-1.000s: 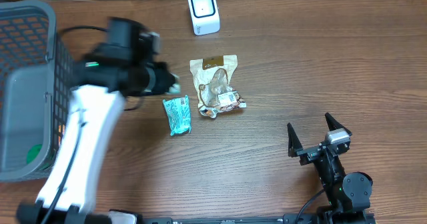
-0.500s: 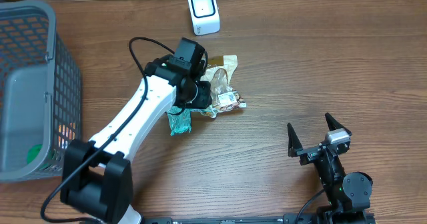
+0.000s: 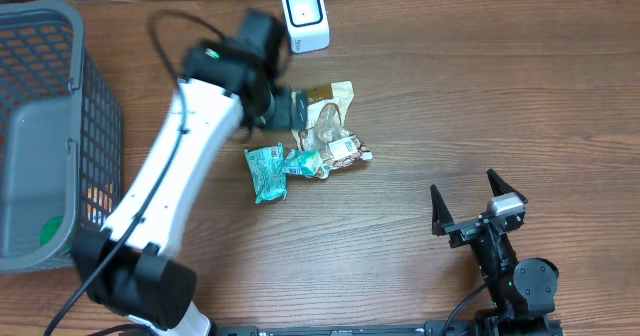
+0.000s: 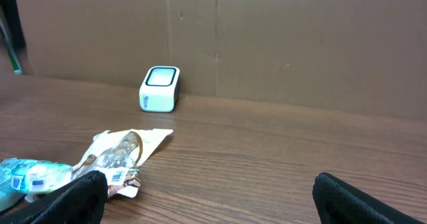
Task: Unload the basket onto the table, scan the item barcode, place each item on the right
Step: 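Move the left gripper back toward the basket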
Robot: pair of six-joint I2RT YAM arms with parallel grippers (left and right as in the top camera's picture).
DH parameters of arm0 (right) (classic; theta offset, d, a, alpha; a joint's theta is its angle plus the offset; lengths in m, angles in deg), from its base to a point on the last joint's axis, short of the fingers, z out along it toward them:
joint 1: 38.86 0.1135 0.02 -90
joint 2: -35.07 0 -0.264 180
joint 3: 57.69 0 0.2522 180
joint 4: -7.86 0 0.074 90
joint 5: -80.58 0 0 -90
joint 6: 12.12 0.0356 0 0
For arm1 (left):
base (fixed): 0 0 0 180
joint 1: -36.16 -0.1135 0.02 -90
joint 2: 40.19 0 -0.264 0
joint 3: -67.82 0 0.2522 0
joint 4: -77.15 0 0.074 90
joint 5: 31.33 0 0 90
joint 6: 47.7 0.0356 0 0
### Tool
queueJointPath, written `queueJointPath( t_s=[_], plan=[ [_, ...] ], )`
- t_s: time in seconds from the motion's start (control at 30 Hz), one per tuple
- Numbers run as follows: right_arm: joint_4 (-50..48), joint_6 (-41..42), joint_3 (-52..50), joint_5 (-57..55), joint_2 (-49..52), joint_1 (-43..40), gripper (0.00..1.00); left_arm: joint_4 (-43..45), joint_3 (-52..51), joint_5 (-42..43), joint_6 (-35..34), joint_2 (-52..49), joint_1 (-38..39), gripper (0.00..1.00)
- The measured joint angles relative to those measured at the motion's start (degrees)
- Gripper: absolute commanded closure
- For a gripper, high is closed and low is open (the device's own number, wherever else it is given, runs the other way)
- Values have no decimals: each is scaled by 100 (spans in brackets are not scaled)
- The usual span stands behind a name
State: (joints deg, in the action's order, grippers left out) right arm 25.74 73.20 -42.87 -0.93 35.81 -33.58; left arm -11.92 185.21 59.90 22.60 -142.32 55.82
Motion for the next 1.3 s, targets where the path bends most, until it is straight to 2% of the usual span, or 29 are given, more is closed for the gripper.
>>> queueJointPath(
  t_s=[0.13, 0.27, 0.4, 0.57, 0.77, 0.93, 1.1, 1.3],
  plan=[
    [2, 0, 0, 0, 0, 0, 0, -393, 1279, -107, 85, 188, -404, 0],
    [0, 2, 0, 0, 0, 0, 0, -831, 2293, -114, 190, 507, -1268, 2],
    [0, 0, 0, 2, 0, 0, 0, -1211, 2614, 13, 164, 881, -2566, 5],
    [-2, 0, 0, 2, 0, 0, 0, -1598, 2592, 70, 96, 975, -4087, 4],
    [0, 2, 0, 0, 0, 0, 0, -1333, 1873, 197, 74, 977, -5619, 7],
    [0, 0, 0, 2, 0, 0, 0, -361, 479, 678, 138, 964, -6535, 12],
    [2, 2, 0, 0, 0, 0, 0, 455, -741, 852, 334, 835, -6767, 16],
    [0, 0, 0, 0, 0, 2, 0, 925, -1473, 1176, 866, 203, -6767, 24]
  ],
)
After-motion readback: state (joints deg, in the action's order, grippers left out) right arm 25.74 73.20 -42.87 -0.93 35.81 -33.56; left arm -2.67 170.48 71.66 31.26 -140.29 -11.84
